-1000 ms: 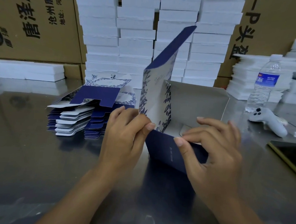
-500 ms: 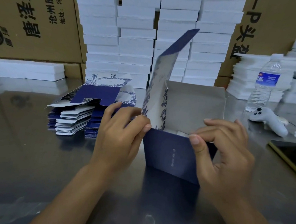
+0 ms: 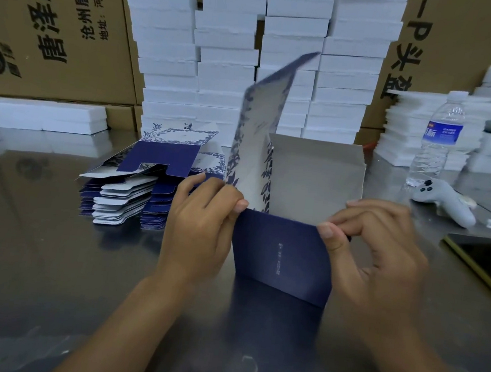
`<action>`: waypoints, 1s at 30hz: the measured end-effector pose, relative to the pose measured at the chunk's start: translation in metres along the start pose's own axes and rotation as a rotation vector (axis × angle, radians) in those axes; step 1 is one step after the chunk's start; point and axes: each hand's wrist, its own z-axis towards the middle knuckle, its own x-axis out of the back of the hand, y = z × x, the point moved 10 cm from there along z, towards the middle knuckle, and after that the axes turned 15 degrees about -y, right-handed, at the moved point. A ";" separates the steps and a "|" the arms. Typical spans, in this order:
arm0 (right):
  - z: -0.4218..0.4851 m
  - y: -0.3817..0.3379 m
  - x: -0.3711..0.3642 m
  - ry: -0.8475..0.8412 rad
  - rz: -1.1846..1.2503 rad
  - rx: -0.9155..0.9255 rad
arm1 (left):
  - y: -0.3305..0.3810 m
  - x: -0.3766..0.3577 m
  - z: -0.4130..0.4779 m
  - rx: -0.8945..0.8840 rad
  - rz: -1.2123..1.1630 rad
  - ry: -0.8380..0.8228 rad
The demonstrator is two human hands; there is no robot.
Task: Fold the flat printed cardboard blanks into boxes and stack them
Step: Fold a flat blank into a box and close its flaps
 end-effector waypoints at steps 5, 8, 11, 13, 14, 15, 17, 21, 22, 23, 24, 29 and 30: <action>-0.002 -0.003 -0.002 0.005 -0.012 0.026 | -0.014 -0.017 -0.004 0.257 -0.448 -0.114; -0.001 -0.009 -0.004 0.007 0.008 0.072 | -0.019 -0.026 -0.012 0.409 -0.686 -0.079; 0.000 -0.014 -0.006 -0.012 0.060 0.113 | -0.020 -0.028 -0.017 0.456 -0.758 -0.035; 0.000 -0.011 -0.002 0.002 0.101 0.101 | -0.024 -0.029 -0.019 0.478 -0.767 -0.028; 0.000 -0.009 0.002 0.025 0.100 0.087 | -0.027 -0.030 -0.020 0.501 -0.787 -0.023; -0.001 -0.005 0.006 0.059 0.082 0.063 | -0.032 -0.030 -0.021 0.530 -0.823 -0.010; -0.004 0.008 0.016 0.148 0.071 -0.038 | -0.042 -0.030 -0.024 0.595 -0.908 0.042; -0.008 0.037 0.007 0.127 0.215 -0.251 | -0.053 -0.030 -0.025 0.683 -1.010 0.053; -0.007 0.039 -0.001 0.065 0.241 -0.271 | -0.052 -0.033 -0.024 0.693 -1.013 0.013; -0.006 0.039 -0.008 0.005 0.269 -0.281 | -0.051 -0.037 -0.024 0.695 -1.032 -0.029; -0.005 0.039 -0.014 -0.042 0.302 -0.282 | -0.049 -0.042 -0.024 0.694 -1.076 -0.066; -0.005 0.048 -0.026 -0.074 0.633 -0.397 | -0.034 -0.060 -0.024 0.665 -1.300 -0.220; -0.006 0.055 -0.030 -0.058 0.759 -0.453 | -0.034 -0.060 -0.023 0.661 -1.306 -0.229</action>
